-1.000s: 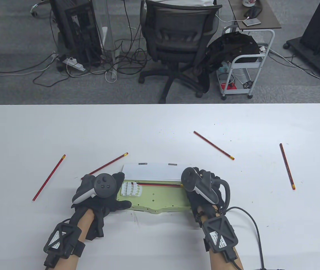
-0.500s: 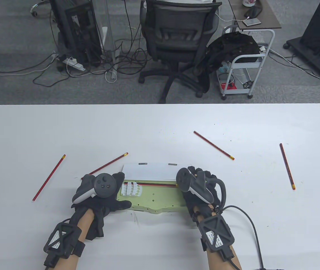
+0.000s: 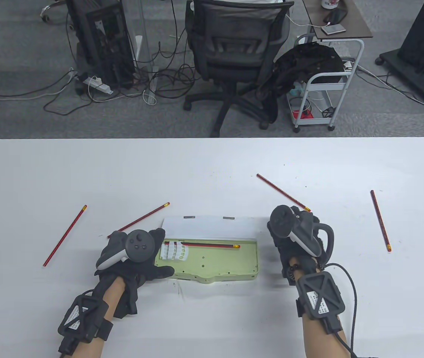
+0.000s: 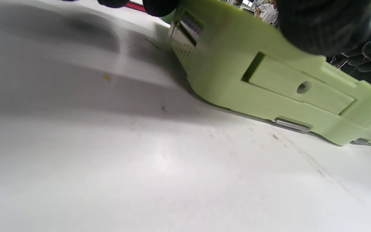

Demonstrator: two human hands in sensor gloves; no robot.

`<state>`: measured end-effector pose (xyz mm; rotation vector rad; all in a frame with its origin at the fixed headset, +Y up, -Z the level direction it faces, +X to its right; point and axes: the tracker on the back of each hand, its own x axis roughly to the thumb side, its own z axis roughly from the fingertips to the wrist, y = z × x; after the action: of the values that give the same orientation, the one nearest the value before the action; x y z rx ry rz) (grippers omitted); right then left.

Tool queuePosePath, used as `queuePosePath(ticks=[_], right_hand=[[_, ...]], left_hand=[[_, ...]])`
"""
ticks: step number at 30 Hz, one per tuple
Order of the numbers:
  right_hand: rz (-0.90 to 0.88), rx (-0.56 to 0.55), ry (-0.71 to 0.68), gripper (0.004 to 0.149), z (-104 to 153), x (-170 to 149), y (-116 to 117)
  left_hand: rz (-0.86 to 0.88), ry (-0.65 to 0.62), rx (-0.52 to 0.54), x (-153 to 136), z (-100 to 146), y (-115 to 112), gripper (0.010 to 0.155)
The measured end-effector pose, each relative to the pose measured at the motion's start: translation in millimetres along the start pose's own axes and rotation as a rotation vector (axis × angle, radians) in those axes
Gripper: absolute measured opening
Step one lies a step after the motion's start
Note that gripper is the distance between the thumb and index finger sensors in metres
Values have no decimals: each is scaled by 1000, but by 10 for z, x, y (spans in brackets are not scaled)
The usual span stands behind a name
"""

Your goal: Organize multifunction pencil case

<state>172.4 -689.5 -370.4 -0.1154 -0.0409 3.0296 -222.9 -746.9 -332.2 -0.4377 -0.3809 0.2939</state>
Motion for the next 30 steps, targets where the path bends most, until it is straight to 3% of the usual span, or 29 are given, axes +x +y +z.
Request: queuePosePath(ticks=[8, 16, 23, 30], right_hand=[[75, 4, 79, 61, -440, -306, 16], [155, 73, 132, 57, -844, -349, 352], [226, 116, 155, 56, -1008, -364, 530], [277, 96, 138, 51, -1028, -304, 540]], left_hand=[[0, 2, -2, 1, -4, 4, 109], [0, 4, -3, 3, -5, 5, 108], [3, 4, -3, 2, -5, 4, 109], [5, 5, -3, 1, -5, 2, 109]])
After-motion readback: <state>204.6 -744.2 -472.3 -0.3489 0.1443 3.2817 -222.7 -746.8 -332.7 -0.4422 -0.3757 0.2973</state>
